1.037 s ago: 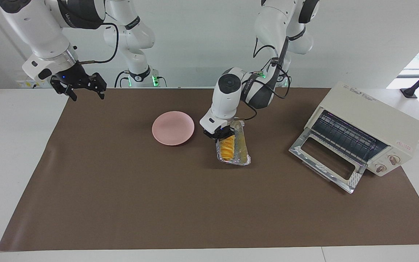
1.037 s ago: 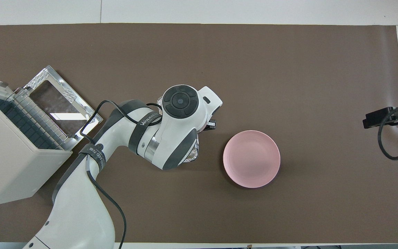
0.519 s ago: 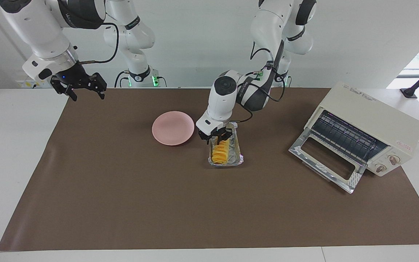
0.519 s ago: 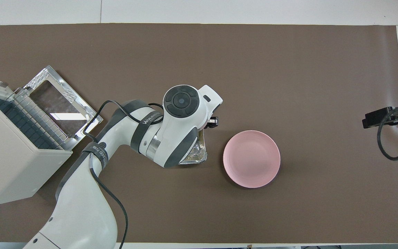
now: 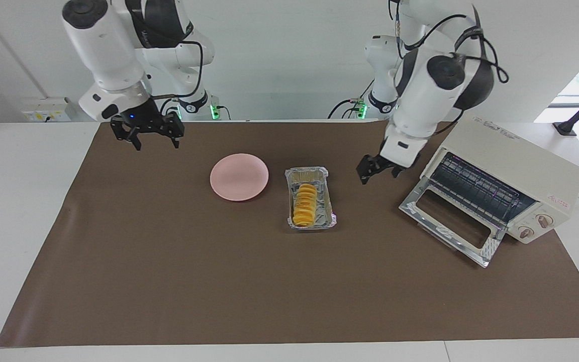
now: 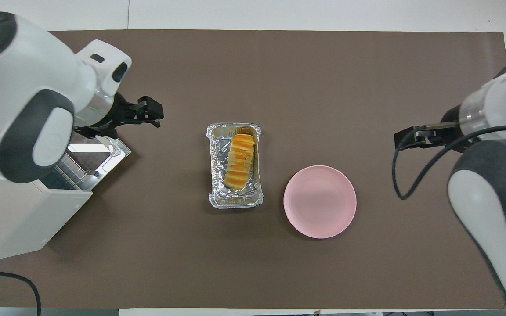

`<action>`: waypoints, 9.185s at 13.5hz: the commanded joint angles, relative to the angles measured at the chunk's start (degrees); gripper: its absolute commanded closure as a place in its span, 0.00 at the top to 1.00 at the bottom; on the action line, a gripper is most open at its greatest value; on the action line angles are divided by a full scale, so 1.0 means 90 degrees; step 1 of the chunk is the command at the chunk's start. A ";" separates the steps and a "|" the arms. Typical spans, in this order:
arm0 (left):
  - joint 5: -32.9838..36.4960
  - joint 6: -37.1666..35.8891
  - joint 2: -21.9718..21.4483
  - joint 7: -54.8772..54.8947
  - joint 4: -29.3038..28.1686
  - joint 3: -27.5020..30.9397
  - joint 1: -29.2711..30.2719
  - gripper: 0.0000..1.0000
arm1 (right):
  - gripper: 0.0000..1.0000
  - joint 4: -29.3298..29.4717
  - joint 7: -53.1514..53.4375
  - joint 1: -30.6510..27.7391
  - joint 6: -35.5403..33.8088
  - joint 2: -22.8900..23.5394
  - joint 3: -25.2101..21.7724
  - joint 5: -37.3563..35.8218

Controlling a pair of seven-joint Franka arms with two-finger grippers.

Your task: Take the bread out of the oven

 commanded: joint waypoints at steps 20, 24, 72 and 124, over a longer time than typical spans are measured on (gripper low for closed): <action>0.0554 -0.1876 -0.0915 0.2129 -0.0196 -0.0083 0.1290 1.00 | 0.90 0.1841 0.3143 0.2561 0.2301 0.4036 -0.0039 -0.0419; 0.0554 -0.1876 -0.0915 0.2119 -0.0196 -0.0073 0.1291 1.00 | 0.12 0.1480 0.3143 0.2600 0.2574 0.3929 -0.0029 -0.0419; 0.0554 -0.1876 -0.0924 0.2119 -0.0196 -0.0073 0.1291 1.00 | 1.00 0.2437 0.0995 0.0579 0.2329 0.4270 -0.0087 -0.0184; 0.0554 -0.1876 -0.0925 0.2119 -0.0196 -0.0064 0.1291 1.00 | 0.00 -0.5151 0.1981 0.1780 0.5728 -0.0604 -0.0019 0.0314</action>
